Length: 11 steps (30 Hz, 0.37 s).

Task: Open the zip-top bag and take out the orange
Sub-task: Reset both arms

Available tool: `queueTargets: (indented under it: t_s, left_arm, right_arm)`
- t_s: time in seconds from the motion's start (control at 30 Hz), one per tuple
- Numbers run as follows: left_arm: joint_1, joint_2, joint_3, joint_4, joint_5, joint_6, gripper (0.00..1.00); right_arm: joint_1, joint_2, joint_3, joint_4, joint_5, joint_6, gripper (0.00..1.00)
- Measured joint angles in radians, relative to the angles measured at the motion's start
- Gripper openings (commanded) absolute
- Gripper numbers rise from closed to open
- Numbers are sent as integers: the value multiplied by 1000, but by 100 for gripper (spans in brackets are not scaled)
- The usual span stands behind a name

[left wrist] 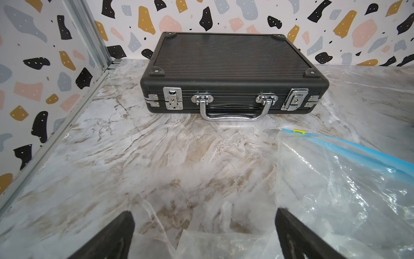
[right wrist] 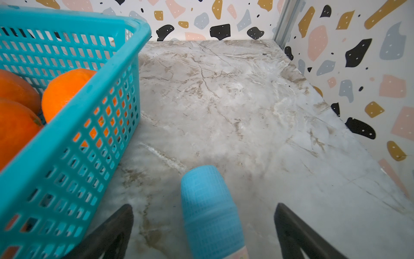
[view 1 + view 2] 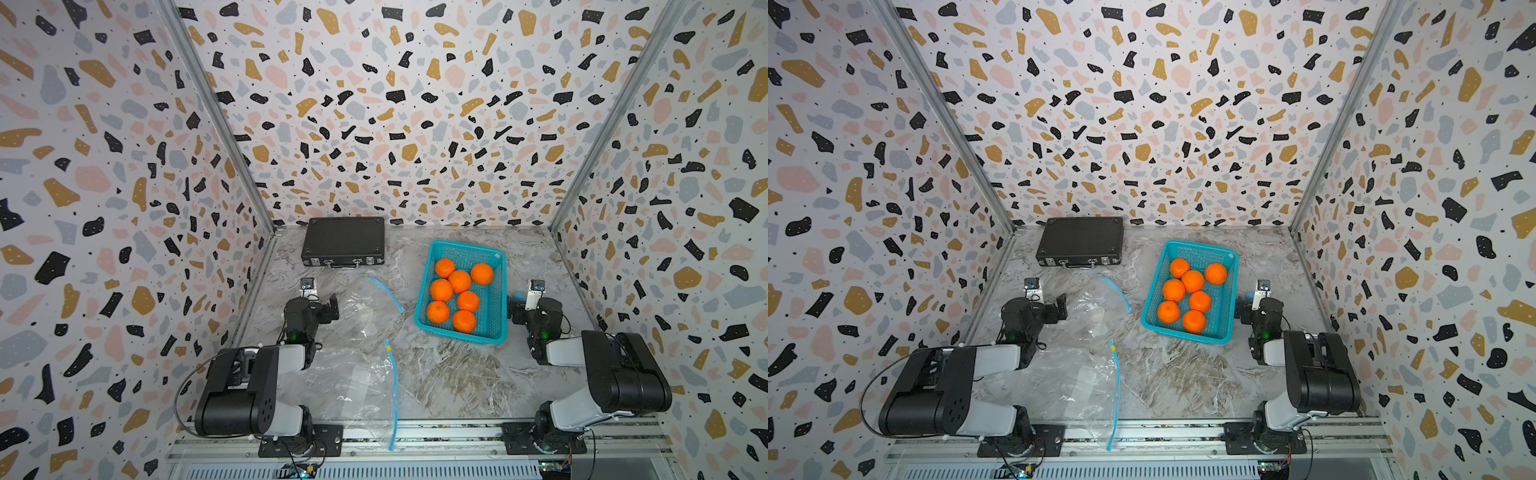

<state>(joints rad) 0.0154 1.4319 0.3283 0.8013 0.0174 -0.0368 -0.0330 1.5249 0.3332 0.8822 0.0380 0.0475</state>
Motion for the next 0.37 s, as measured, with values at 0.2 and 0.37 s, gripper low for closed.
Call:
queueTargets:
  t_s: [0.2, 0.37]
  left_arm:
    - [-2, 1, 0, 0, 0, 8, 99]
    - [-15, 5, 0, -6, -3, 21, 99]
  right_arm:
    - [0, 0, 0, 0, 0, 0, 100]
    - [0, 0, 0, 0, 0, 0, 100]
